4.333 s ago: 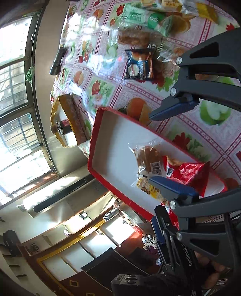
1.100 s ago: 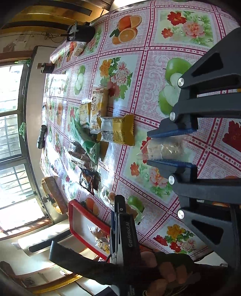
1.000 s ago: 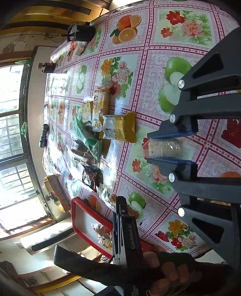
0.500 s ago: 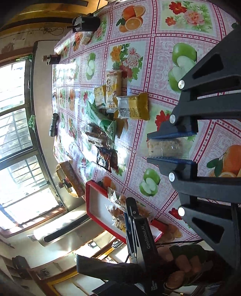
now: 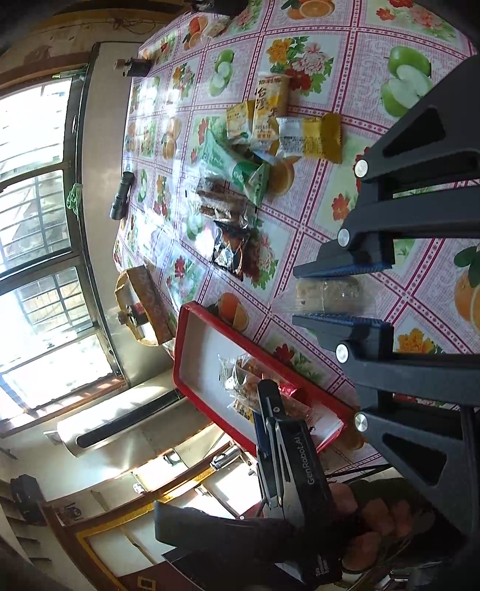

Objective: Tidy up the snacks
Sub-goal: 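Grasp the clear bag of white cake with the right gripper while the left lifts its bag, then carry the brown-stick bag and white-cake bag over the tray with both grippers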

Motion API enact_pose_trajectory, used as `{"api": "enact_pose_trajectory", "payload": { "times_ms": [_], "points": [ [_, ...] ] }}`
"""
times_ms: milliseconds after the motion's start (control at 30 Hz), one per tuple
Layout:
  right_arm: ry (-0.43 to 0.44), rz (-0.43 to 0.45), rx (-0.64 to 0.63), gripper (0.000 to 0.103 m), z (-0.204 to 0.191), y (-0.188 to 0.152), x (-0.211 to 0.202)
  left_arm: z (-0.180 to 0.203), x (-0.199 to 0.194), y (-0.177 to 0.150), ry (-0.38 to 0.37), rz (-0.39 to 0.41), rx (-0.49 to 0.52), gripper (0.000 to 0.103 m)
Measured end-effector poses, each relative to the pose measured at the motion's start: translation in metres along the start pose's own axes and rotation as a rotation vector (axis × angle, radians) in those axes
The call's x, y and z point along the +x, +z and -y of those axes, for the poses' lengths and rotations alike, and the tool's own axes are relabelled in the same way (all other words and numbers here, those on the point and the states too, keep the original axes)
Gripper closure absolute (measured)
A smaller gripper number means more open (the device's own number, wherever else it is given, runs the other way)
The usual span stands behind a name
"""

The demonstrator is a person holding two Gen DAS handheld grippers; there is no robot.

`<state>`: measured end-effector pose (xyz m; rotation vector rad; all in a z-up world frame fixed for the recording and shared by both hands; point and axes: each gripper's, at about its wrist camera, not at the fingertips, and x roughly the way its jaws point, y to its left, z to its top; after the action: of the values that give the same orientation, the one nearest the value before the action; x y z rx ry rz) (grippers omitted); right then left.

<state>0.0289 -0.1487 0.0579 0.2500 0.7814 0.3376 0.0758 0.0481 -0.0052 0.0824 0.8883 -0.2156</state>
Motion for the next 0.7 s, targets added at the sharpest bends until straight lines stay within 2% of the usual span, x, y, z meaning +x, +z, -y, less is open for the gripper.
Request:
{"api": "enact_pose_trajectory", "payload": {
  "times_ms": [533, 700],
  "points": [
    [0.204, -0.012, -0.075, 0.083, -0.076, 0.062, 0.087, -0.099, 0.0, 0.021, 0.146, 0.021, -0.181, 0.07],
    [0.269, -0.047, -0.044, 0.083, -0.086, 0.075, 0.121, -0.115, 0.007, 0.023, 0.163, 0.01, -0.214, 0.07]
  ]
}}
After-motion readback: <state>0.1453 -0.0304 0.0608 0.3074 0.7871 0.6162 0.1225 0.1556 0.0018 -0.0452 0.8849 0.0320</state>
